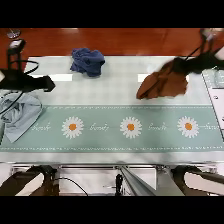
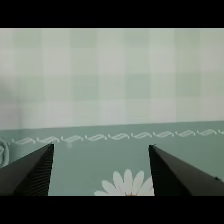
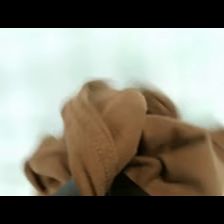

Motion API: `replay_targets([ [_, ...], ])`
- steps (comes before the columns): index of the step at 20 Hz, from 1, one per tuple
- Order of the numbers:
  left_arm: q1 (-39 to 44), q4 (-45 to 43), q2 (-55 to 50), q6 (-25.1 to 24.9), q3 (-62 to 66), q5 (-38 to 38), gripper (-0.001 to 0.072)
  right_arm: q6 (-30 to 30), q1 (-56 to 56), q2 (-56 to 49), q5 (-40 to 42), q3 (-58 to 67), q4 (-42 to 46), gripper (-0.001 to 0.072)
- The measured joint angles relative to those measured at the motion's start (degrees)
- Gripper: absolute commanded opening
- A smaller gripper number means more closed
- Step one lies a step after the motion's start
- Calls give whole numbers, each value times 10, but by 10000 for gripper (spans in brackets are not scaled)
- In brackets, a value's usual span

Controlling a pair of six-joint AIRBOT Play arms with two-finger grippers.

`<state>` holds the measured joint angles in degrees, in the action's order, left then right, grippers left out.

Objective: Fold the shirts.

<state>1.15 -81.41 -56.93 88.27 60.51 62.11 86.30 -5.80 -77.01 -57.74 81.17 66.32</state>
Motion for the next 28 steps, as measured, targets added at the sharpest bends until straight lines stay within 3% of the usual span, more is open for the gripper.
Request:
replay_targets([
  [6,13,77,195,-2,-156,20,702,-49,0,191,14,70,-76,26],
  [13,38,137,239,0,-216,-22,701,-127,44,254,-33,168,-203,26],
  [19,41,171,243,-2,-218,-80,702,-71,256,225,-109,73,-124,26],
  [23,41,149,243,-6,-212,-98,701,-20,377,170,-19,-78,-103,27],
  [28,41,130,243,-8,-209,-103,701,9,480,23,148,-162,-185,27],
])
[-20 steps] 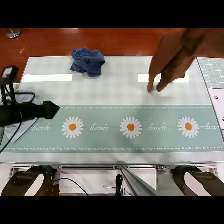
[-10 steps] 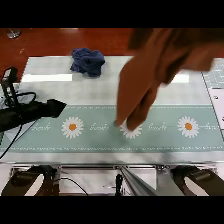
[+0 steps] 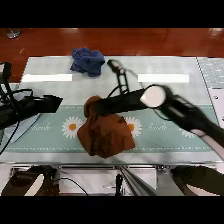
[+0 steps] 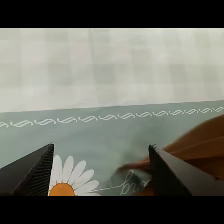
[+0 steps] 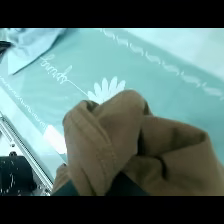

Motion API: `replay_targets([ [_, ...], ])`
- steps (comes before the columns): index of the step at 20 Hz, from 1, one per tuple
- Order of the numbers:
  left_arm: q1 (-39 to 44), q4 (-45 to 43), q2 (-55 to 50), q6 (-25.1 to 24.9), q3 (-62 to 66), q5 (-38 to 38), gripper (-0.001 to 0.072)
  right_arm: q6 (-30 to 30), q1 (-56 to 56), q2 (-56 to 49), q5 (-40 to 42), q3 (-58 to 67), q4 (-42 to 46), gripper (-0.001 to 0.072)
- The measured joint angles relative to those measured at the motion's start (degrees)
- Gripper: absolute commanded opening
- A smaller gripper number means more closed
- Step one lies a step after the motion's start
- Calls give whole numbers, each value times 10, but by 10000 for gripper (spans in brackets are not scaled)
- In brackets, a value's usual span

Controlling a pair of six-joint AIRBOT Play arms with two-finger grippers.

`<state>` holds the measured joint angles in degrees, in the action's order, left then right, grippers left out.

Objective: Fold the shirts.

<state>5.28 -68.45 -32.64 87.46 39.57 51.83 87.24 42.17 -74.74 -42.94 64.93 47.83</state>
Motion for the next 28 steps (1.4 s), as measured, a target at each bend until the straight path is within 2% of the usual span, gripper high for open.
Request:
replay_targets([
  [1,0,-2,0,0,0,-1,702,-4,13,-31,22,-6,-31,97],
  [2,1,-2,0,0,0,-1,702,-14,22,-55,38,-10,-65,411],
  [3,1,-1,0,0,0,-1,702,-34,30,-77,48,-11,-106,624],
  [7,2,19,-4,2,0,16,702,-111,4,-104,22,-9,-212,624],
  [10,2,32,-7,2,0,74,702,-132,-100,-58,-49,-5,-219,618],
  [12,2,47,-14,2,0,131,702,-125,-190,-6,-86,-4,-186,618],
  [14,2,80,-30,-7,0,168,702,-96,-278,52,-127,-10,-110,618],
  [17,2,132,-83,-41,0,182,702,-56,-382,138,-182,-51,12,617],
  [20,-13,155,-166,-77,1,171,702,-38,-445,212,-220,-137,81,617],
  [23,-40,164,-254,-104,16,153,702,-32,-466,268,-236,-237,100,617],
  [27,-43,170,-363,-121,51,151,700,-27,-442,305,-228,-360,72,617],
  [28,-38,171,-386,-126,59,155,679,-25,-427,308,-219,-385,63,617],
])
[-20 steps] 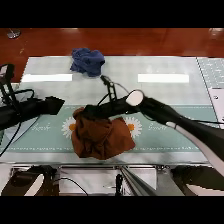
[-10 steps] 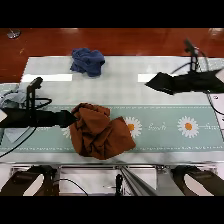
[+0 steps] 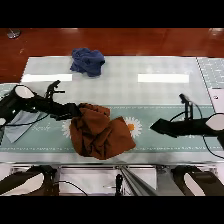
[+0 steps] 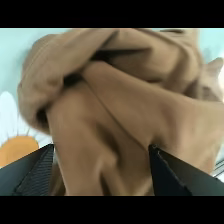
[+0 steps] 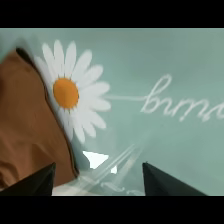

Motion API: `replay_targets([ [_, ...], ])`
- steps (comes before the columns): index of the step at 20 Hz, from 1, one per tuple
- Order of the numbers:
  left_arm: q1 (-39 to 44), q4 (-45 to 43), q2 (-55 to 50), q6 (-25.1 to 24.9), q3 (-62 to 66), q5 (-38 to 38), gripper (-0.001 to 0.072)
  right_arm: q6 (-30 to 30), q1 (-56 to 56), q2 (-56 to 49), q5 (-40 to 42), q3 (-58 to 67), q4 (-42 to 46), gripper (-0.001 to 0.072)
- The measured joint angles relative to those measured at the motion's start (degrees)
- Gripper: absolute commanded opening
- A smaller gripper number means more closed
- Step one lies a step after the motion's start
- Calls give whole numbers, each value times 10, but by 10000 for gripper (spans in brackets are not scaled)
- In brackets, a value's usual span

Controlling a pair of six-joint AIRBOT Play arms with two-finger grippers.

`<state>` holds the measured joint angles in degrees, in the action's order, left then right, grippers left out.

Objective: Fold the shirts.

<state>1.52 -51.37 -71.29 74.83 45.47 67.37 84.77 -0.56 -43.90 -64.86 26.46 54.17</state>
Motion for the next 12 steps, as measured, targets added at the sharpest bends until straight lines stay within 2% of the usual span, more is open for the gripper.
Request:
replay_targets([
  [1,7,5,-24,-9,9,3,326,4,16,3,8,-19,-8,617],
  [2,14,9,-43,-23,17,12,31,9,34,5,14,-35,-15,617],
  [5,26,24,-75,-69,38,25,22,33,91,1,27,-61,-24,617],
  [8,27,30,-85,-94,59,31,22,49,151,-29,43,-71,-47,617],
  [12,26,35,-89,-106,73,36,22,25,228,-101,119,-75,-131,617],
])
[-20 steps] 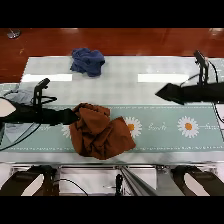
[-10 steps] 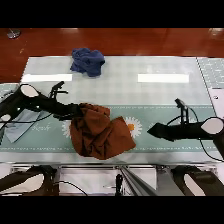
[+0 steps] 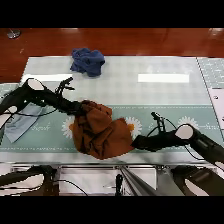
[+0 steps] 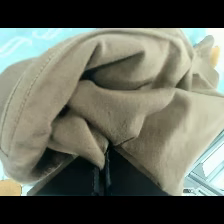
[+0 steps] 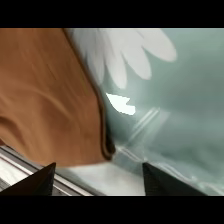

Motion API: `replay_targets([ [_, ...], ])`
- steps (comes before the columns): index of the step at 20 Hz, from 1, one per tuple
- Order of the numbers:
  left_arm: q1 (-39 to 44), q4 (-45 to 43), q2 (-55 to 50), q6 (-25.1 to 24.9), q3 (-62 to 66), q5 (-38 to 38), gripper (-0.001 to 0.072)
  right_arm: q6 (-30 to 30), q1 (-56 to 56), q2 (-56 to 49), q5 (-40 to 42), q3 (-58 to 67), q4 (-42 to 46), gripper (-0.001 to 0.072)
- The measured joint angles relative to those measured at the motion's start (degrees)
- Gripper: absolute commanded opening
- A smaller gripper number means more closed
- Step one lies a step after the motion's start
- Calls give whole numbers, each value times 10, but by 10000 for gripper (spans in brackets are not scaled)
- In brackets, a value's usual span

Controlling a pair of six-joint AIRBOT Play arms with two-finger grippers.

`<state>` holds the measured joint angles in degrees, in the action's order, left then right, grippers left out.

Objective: Fold the shirts.

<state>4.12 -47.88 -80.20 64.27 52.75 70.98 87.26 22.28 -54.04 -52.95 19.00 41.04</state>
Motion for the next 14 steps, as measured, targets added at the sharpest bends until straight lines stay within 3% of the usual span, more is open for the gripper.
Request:
replay_targets([
  [3,0,21,0,-3,3,11,22,-49,45,-61,53,8,-99,585],
  [4,0,28,2,-5,4,12,22,-63,57,-80,67,15,-121,397],
  [5,0,32,4,-5,4,14,22,-76,67,-101,82,26,-131,146],
  [6,-1,36,6,-5,5,15,22,-91,74,-120,90,39,-138,27],
  [10,-7,45,39,-5,10,20,22,-143,79,-144,70,121,-157,26],
  [14,-47,88,126,-5,57,-5,22,-121,11,-101,44,282,-81,25],
])
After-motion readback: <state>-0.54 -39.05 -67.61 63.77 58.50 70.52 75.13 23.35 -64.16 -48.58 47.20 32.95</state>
